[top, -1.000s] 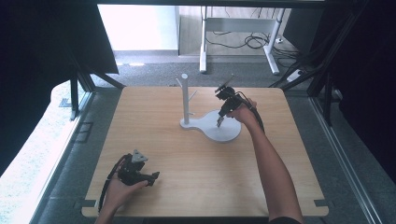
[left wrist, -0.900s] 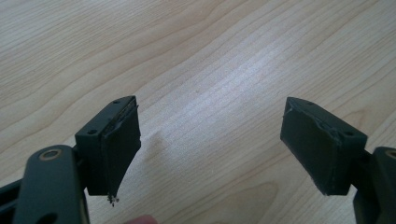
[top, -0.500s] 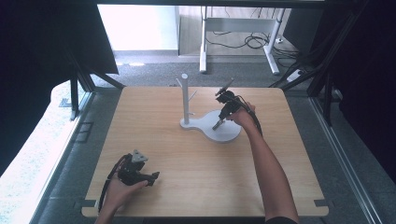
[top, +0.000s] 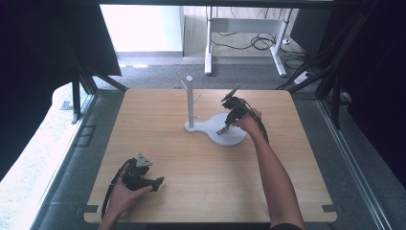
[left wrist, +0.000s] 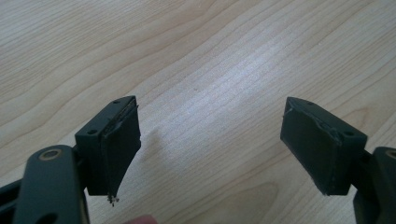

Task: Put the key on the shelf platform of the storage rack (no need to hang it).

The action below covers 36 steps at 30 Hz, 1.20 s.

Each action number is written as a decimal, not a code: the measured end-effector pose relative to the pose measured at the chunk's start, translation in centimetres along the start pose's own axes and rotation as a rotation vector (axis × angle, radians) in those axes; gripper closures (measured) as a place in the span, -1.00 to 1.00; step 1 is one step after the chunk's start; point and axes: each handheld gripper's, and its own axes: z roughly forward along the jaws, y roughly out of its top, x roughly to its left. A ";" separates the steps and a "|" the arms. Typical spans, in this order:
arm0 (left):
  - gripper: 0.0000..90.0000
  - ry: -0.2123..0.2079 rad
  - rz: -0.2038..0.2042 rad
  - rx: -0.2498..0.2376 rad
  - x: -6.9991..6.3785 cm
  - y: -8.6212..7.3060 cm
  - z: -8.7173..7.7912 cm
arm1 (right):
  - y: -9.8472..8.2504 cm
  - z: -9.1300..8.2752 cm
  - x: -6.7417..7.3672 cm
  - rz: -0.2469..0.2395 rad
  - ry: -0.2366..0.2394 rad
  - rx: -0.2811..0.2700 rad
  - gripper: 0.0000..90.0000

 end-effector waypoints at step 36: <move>-0.55 0.002 0.028 0.021 -0.7 0.2 0.3 | -6.7 -5.7 2.3 -0.058 0.021 -0.187 -0.04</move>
